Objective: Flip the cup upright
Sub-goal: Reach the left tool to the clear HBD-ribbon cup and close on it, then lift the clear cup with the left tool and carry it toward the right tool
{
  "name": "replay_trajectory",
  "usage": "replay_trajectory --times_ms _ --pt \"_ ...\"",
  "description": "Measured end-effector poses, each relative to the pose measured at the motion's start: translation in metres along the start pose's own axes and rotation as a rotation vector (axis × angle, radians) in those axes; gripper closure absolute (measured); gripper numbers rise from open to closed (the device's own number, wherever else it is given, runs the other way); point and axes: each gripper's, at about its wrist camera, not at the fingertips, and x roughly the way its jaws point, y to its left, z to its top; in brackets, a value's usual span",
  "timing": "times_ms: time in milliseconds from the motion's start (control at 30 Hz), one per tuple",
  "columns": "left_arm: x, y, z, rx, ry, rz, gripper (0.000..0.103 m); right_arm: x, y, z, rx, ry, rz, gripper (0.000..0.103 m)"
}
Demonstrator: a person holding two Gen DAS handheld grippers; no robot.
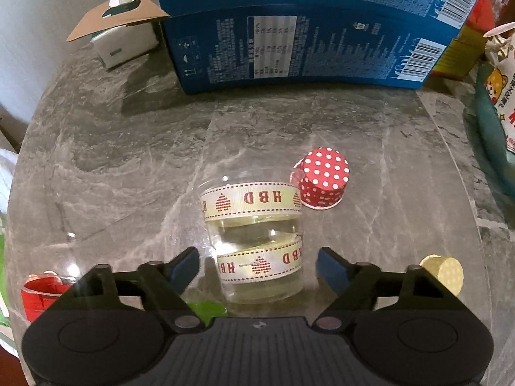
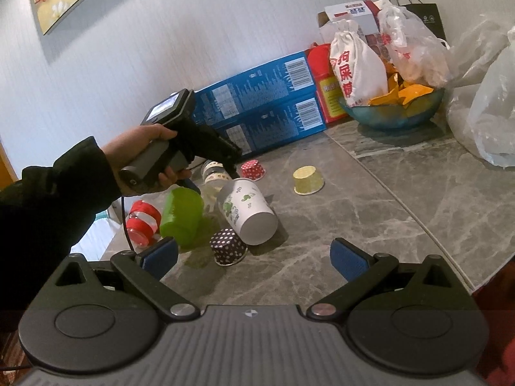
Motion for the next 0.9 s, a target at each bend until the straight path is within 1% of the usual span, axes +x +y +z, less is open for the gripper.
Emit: replay_trajectory --times_ms 67,167,200,333,433,500,600,667,733,800,867,900 --pt "0.002 -0.001 0.0 0.005 -0.001 0.006 0.026 -0.002 -0.002 0.001 0.01 -0.005 -0.005 0.001" --pt "0.004 0.0 -0.001 0.007 -0.008 0.013 0.037 -0.006 -0.003 0.001 0.028 -0.016 -0.004 0.001" --pt "0.005 0.0 -0.001 0.008 -0.008 0.014 0.044 -0.007 -0.002 0.001 0.029 -0.02 -0.005 0.001" --pt "0.001 0.002 -0.003 0.028 -0.028 0.025 0.045 -0.01 0.0 -0.001 0.03 -0.019 -0.017 0.001" --pt "-0.015 0.005 -0.003 0.047 -0.078 0.012 0.046 -0.012 0.001 -0.002 0.042 -0.03 -0.022 0.001" --pt "-0.033 0.008 -0.002 0.057 -0.105 -0.018 0.046 -0.017 0.0 -0.002 0.072 -0.064 -0.008 0.001" --pt "-0.077 0.015 -0.007 0.096 -0.175 -0.065 0.046 -0.022 0.004 0.004 0.093 -0.081 0.001 0.001" --pt "-0.107 0.02 -0.02 0.148 -0.21 -0.096 0.046 -0.025 0.011 0.006 0.081 -0.09 -0.011 0.001" --pt "-0.139 0.028 -0.044 0.212 -0.249 -0.127 0.046 -0.026 0.018 0.006 0.068 -0.091 -0.013 0.001" --pt "-0.168 0.043 -0.076 0.247 -0.303 -0.167 0.046 -0.027 0.024 0.004 0.068 -0.081 -0.016 0.001" --pt "-0.192 0.063 -0.117 0.293 -0.328 -0.224 0.046 -0.028 0.029 -0.001 0.092 -0.055 -0.013 0.001" --pt "-0.199 0.069 -0.133 0.305 -0.336 -0.237 0.046 -0.031 0.032 -0.005 0.114 -0.048 -0.002 0.001"
